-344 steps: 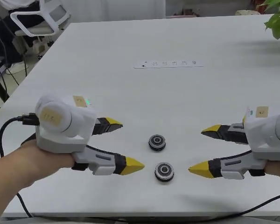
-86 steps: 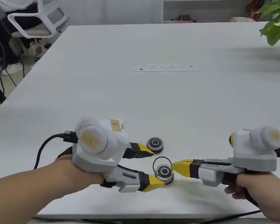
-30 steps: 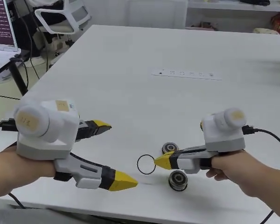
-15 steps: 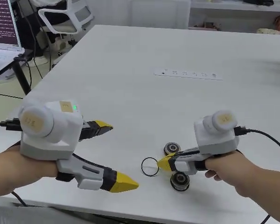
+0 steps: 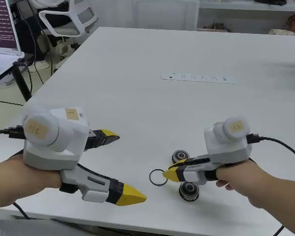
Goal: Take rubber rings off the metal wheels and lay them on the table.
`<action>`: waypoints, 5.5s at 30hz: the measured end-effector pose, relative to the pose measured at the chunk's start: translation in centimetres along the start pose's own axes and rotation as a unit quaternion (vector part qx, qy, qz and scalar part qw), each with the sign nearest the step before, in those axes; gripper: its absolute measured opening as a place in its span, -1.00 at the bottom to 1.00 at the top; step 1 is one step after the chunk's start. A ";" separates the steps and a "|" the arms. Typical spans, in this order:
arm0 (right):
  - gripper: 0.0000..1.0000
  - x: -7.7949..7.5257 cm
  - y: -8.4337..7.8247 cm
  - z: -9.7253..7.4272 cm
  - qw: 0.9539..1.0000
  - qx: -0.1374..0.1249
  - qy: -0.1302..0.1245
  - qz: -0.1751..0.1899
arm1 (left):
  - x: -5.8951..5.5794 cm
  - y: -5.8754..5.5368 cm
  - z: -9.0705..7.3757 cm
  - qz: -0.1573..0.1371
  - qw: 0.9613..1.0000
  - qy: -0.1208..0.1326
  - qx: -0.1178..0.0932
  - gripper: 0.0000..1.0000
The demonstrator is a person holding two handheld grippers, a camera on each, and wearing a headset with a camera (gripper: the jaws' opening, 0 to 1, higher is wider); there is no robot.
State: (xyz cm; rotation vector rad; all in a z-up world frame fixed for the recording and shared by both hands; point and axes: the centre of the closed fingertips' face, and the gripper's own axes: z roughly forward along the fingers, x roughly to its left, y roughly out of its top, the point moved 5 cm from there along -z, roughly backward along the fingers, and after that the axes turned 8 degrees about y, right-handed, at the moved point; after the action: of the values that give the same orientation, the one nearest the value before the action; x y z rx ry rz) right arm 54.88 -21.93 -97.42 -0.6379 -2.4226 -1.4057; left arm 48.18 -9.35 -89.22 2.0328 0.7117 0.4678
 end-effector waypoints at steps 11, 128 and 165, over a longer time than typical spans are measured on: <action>-0.51 0.5 1.8 -1.8 0.999 -0.048 0.002 -0.013 | -0.1 0.6 0.4 0.009 1.000 -0.008 0.005 0.89; -1.00 0.0 -7.0 -6.0 0.994 -0.092 -0.020 0.046 | -5.6 -1.1 13.1 0.087 0.994 -0.059 0.031 -0.74; -1.00 0.8 -5.9 -6.6 0.980 -0.165 -0.008 0.114 | -5.7 -0.9 13.3 0.090 0.994 -0.050 0.036 -0.77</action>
State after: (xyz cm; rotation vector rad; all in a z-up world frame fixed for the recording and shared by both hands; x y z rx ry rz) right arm 51.33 -30.06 -98.19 -0.9702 -2.0605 -1.7185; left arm 51.15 -21.10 -97.20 2.1830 0.4950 0.4452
